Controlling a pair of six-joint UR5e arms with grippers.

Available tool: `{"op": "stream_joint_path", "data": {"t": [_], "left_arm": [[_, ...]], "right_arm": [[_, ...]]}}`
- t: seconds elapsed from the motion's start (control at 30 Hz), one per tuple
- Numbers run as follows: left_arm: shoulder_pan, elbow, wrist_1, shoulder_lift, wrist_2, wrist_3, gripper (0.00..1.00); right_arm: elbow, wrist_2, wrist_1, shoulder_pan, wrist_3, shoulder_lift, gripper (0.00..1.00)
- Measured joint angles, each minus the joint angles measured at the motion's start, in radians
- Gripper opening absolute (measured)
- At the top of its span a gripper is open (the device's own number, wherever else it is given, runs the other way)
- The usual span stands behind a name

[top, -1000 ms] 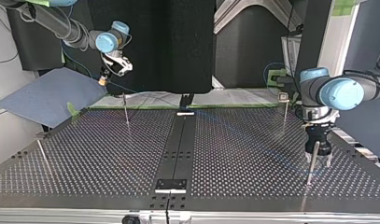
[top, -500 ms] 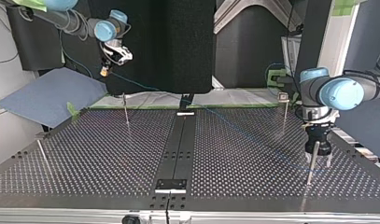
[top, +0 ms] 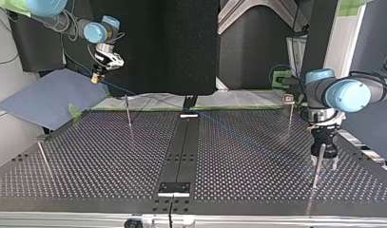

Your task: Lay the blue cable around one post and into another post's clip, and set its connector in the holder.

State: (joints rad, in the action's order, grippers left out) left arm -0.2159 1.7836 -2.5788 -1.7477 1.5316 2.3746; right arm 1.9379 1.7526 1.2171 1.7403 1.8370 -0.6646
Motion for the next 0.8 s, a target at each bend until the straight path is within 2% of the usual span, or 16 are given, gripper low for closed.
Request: {"op": "stream_joint_path", "data": {"t": [0.17,0.5,0.6,0.8], "left_arm": [[0.000,0.000,0.000,0.000,0.000,0.000,1.00],[0.003,0.000,0.000,0.000,0.000,-0.001,1.00],[0.003,0.000,0.000,0.000,0.000,-0.002,1.00],[0.003,0.000,0.000,0.000,0.000,-0.002,1.00]], "right_arm": [[-0.008,-0.041,0.035,-0.041,0.001,0.008,0.17],[-0.074,-0.124,0.009,-0.119,-0.008,0.084,0.17],[-0.080,-0.152,0.011,-0.128,-0.007,0.112,0.17],[-0.082,-0.200,0.016,-0.131,-0.009,0.145,0.17]]}}
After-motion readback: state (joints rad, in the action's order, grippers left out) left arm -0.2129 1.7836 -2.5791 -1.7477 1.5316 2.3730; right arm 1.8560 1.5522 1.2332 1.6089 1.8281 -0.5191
